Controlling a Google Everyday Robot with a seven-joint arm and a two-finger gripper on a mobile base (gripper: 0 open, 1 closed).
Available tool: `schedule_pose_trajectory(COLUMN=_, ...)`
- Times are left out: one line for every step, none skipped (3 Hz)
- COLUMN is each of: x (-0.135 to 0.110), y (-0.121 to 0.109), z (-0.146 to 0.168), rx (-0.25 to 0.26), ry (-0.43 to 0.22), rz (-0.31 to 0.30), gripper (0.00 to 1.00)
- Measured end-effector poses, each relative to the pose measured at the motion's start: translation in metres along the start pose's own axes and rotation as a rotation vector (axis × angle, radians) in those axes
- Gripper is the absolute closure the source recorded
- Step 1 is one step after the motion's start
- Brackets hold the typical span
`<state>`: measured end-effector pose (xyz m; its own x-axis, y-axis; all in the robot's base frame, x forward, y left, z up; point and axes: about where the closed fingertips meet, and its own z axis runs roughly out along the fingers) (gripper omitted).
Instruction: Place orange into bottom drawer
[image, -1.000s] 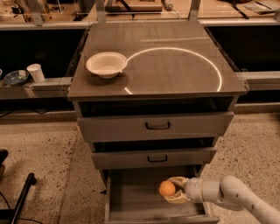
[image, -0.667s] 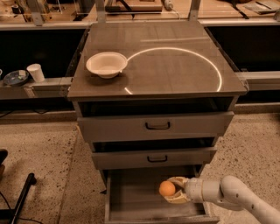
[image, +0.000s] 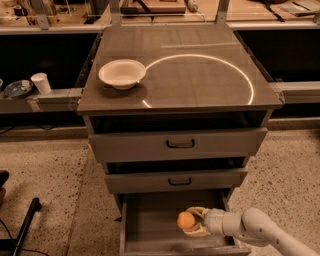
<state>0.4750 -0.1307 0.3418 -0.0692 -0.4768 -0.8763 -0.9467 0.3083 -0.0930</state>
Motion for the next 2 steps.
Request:
schedule_pose_trajectory(x=0.026, y=0.01, z=0.021, rx=0.015, ry=0.098, rz=-0.07, gripper=1.0)
schedule_pose_trajectory(x=0.051, y=0.015, z=0.036, rx=0.06, ry=0.205, rz=-0.143, gripper=1.0)
